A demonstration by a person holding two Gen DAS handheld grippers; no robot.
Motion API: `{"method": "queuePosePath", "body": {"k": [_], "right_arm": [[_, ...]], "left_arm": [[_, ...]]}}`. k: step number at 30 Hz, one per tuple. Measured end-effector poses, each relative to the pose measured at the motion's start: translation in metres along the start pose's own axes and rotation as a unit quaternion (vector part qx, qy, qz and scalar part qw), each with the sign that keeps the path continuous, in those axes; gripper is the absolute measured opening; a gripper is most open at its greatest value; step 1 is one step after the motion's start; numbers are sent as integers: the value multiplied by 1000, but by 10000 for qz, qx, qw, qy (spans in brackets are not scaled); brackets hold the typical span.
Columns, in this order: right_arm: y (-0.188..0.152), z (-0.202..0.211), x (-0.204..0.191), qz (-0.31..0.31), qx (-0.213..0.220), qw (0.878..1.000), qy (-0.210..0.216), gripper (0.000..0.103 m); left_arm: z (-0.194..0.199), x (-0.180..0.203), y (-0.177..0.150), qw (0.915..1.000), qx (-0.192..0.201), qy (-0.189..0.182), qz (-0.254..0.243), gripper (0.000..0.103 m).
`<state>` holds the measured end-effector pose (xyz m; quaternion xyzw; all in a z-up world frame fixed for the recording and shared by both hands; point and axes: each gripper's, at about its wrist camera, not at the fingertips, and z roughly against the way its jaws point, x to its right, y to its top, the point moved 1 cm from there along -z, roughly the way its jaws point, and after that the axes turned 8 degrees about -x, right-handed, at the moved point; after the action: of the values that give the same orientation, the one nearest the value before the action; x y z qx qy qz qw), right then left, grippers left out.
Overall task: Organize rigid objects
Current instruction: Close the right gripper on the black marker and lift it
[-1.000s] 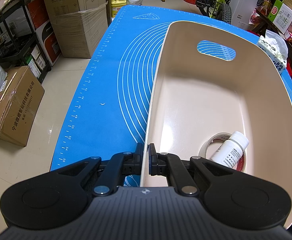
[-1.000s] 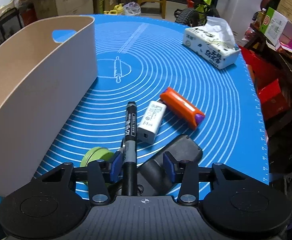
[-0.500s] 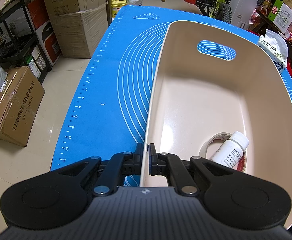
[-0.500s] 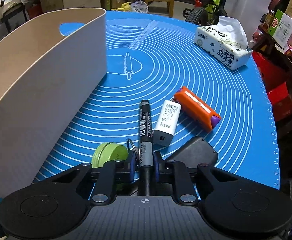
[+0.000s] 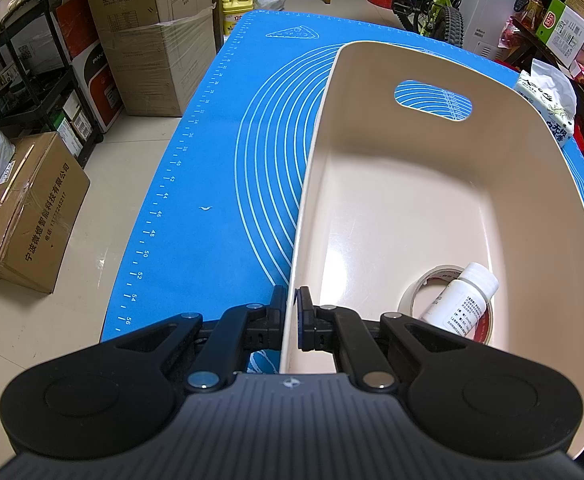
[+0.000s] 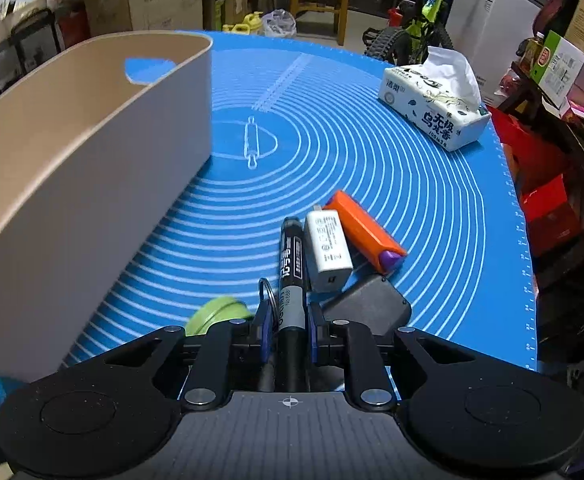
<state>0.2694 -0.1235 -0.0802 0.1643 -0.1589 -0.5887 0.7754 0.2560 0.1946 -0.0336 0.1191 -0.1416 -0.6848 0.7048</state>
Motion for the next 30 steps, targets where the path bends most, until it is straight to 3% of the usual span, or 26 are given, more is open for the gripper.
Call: {"method": "queuePosePath", "body": {"k": [14, 24, 26, 27, 30], "right_arm": [[-12, 4, 17, -22, -118, 9999, -113, 36], [2, -15, 3, 230, -42, 9996, -161, 37], [3, -18, 2, 254, -40, 9995, -188, 36], [3, -19, 2, 274, -17, 9994, -187, 27], [2, -17, 4, 193, 6, 9998, -100, 26]], "left_arm": [[0, 0, 0, 10000, 4, 24, -4, 7], [0, 0, 0, 10000, 3, 21, -4, 7], [0, 0, 0, 10000, 3, 18, -2, 7], [0, 0, 0, 10000, 3, 18, -2, 7], [0, 0, 0, 10000, 3, 22, -4, 7]]}}
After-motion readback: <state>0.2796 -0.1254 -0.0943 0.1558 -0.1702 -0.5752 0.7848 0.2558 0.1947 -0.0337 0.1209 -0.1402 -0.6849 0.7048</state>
